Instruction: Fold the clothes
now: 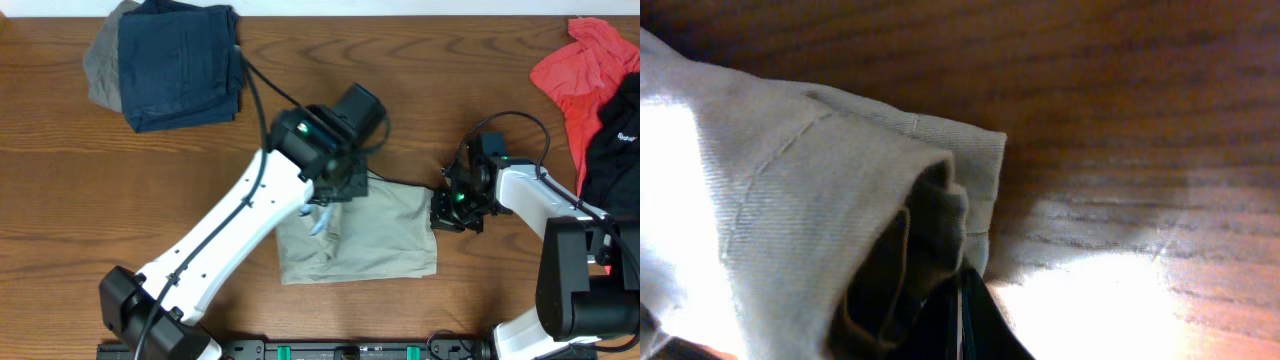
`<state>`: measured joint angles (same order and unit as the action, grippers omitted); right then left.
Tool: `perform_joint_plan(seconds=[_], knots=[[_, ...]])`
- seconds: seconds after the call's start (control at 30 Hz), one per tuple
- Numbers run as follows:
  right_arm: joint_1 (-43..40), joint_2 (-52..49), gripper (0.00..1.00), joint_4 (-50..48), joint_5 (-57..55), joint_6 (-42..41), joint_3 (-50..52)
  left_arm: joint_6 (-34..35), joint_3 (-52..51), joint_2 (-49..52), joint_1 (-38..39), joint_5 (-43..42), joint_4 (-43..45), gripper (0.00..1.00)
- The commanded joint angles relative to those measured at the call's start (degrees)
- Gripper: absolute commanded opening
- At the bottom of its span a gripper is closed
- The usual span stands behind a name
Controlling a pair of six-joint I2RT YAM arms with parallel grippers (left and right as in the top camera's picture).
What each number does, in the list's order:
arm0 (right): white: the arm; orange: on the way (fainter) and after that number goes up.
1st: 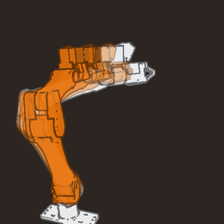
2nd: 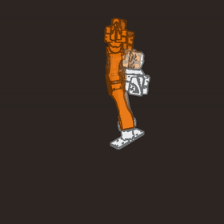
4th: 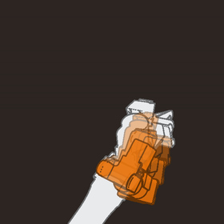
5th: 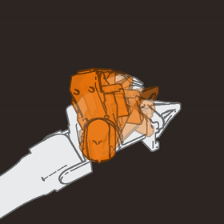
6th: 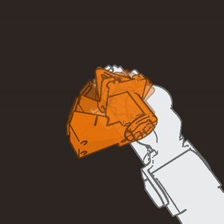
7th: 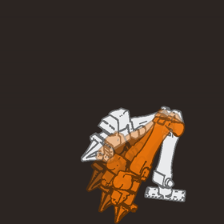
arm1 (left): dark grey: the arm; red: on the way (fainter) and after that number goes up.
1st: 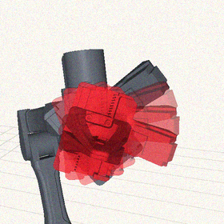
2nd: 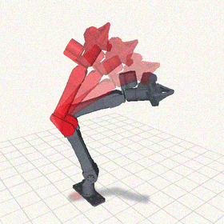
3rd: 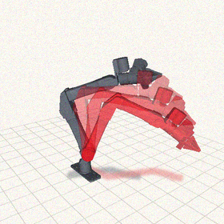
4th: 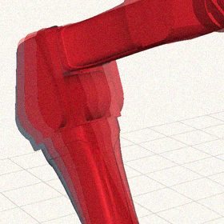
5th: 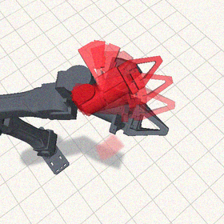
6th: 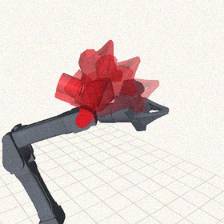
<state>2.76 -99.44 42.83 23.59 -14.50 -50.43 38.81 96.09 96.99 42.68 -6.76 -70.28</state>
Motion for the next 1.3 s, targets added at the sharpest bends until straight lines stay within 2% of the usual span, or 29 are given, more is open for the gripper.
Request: perform_joint_plan(seconds=[0.0, 0.4, 0.73, 0.87, 1.27], knots=[[1.11, -0.66, 0.04, -0.22, 0.37, -1.36, 0.31, 0.57, 0.66, -0.37, 2.75, -1.62, 1.25, 0.06], [1.11, -0.66, 0.04, -0.42, 0.39, -1.36, 0.31, 2.45, -1.77, 3.21, 7.06, -1.64, 9.03, 0.06], [1.05, -0.66, 0.07, -0.37, 0.42, -1.33, 0.31, 2.47, -1.81, 7.58, 7.17, -1.66, 11.10, 0.06], [1.05, -0.66, 0.08, -0.44, 0.66, -1.33, 0.28, 2.45, -1.81, 8.57, 7.17, -1.66, 12.44, 0.10], [0.90, -0.66, 0.08, -0.24, 0.61, -0.85, 0.28, 2.45, -1.81, 12.33, 7.28, -1.84, 13.94, 0.13]])
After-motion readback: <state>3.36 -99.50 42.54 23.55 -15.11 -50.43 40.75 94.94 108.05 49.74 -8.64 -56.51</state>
